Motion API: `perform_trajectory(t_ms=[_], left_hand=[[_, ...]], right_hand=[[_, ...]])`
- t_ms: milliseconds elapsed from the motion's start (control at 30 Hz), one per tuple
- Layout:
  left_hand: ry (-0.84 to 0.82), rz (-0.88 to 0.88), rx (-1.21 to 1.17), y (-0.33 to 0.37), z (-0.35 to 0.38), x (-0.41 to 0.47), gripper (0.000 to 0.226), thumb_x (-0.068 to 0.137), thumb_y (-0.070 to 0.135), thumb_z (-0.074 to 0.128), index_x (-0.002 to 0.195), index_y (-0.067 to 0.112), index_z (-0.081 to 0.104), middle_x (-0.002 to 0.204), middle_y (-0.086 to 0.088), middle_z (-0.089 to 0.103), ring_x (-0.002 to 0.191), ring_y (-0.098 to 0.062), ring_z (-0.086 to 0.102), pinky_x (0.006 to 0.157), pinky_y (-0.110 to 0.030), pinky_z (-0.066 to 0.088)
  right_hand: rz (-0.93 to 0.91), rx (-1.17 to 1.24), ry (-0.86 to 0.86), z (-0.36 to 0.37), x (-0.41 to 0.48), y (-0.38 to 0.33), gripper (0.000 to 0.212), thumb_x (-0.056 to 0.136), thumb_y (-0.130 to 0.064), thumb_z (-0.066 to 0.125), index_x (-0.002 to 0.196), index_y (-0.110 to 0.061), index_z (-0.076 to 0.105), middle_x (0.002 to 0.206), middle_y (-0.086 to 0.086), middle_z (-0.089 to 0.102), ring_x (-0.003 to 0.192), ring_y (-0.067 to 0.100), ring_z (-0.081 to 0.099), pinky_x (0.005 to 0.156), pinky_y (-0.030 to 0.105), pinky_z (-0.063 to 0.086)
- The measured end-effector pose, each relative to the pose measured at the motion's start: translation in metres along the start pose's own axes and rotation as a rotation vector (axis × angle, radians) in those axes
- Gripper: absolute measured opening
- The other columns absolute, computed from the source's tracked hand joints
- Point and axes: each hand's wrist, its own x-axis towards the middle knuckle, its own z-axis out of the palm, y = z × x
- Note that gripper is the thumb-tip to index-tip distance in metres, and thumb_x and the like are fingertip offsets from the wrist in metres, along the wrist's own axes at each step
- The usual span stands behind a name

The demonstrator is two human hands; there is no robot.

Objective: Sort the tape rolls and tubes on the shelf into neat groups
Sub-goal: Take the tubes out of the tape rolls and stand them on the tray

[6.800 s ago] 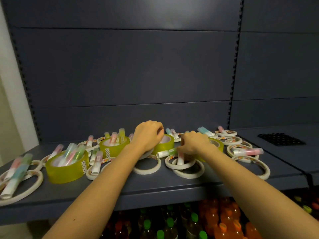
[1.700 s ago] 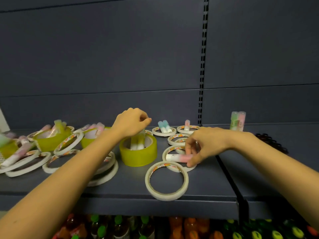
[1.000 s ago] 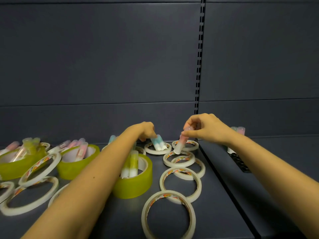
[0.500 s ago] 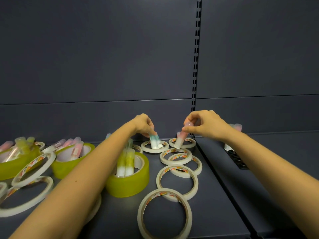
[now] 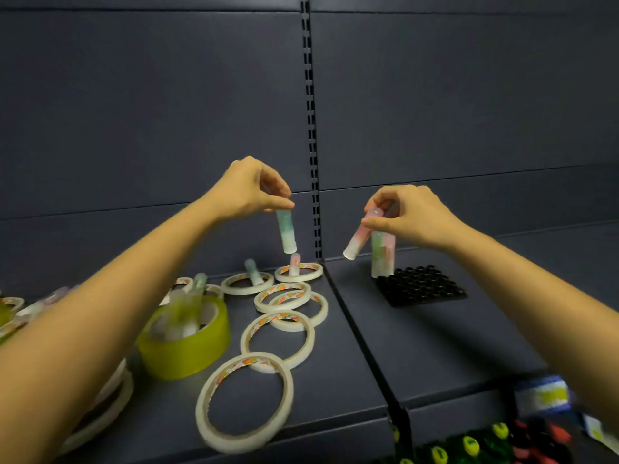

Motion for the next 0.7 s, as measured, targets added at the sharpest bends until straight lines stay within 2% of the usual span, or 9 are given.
perform_trajectory(t_ms=[100, 233, 433, 600, 700], left_hand=[[0.037, 0.069, -0.036, 0.034, 0.021, -0.001, 0.023, 0.074, 0.02, 0.076, 0.093, 0.009, 0.073, 0.084, 0.0, 0.069, 0.071, -0.003, 0.063, 0.064, -0.003, 0.049], [0.035, 0.084, -0.037, 0.076, 0.06, 0.007, 0.022, 0.074, 0.021, 0.077, 0.092, 0.01, 0.074, 0.082, 0.003, 0.069, 0.068, 0.002, 0.061, 0.063, -0.004, 0.048], [0.104, 0.031, 0.025, 0.111, 0.123, 0.021, 0.023, 0.074, 0.021, 0.078, 0.094, 0.01, 0.074, 0.091, -0.003, 0.073, 0.078, -0.011, 0.066, 0.079, -0.025, 0.054], [0.171, -0.041, 0.061, 0.122, 0.158, 0.032, 0.025, 0.073, 0.021, 0.078, 0.095, 0.009, 0.074, 0.092, -0.006, 0.074, 0.077, -0.011, 0.065, 0.078, -0.022, 0.053], [0.177, -0.092, 0.079, 0.125, 0.173, 0.037, 0.025, 0.073, 0.02, 0.078, 0.095, 0.008, 0.074, 0.094, -0.006, 0.074, 0.082, -0.013, 0.068, 0.081, -0.023, 0.053]], right_hand=[[0.003, -0.033, 0.021, -0.018, -0.002, 0.026, 0.015, 0.08, -0.04, 0.067, 0.092, -0.031, 0.064, 0.091, -0.012, 0.064, 0.089, 0.015, 0.061, 0.082, 0.037, 0.051], [-0.031, -0.063, 0.026, -0.032, -0.002, 0.062, 0.018, 0.084, -0.039, 0.063, 0.099, -0.029, 0.063, 0.091, -0.013, 0.06, 0.088, 0.014, 0.059, 0.078, 0.034, 0.049], [-0.089, -0.079, 0.032, -0.036, 0.001, 0.11, 0.02, 0.086, -0.038, 0.06, 0.104, -0.029, 0.06, 0.091, -0.015, 0.059, 0.088, 0.016, 0.06, 0.07, 0.029, 0.04], [-0.115, -0.079, 0.005, -0.033, 0.002, 0.135, 0.027, 0.088, -0.035, 0.058, 0.112, -0.027, 0.054, 0.106, -0.006, 0.064, 0.092, 0.023, 0.061, 0.074, 0.032, 0.045], [-0.118, -0.044, 0.003, -0.029, 0.002, 0.144, 0.027, 0.087, -0.034, 0.058, 0.112, -0.025, 0.052, 0.105, -0.003, 0.065, 0.091, 0.025, 0.061, 0.075, 0.034, 0.047]])
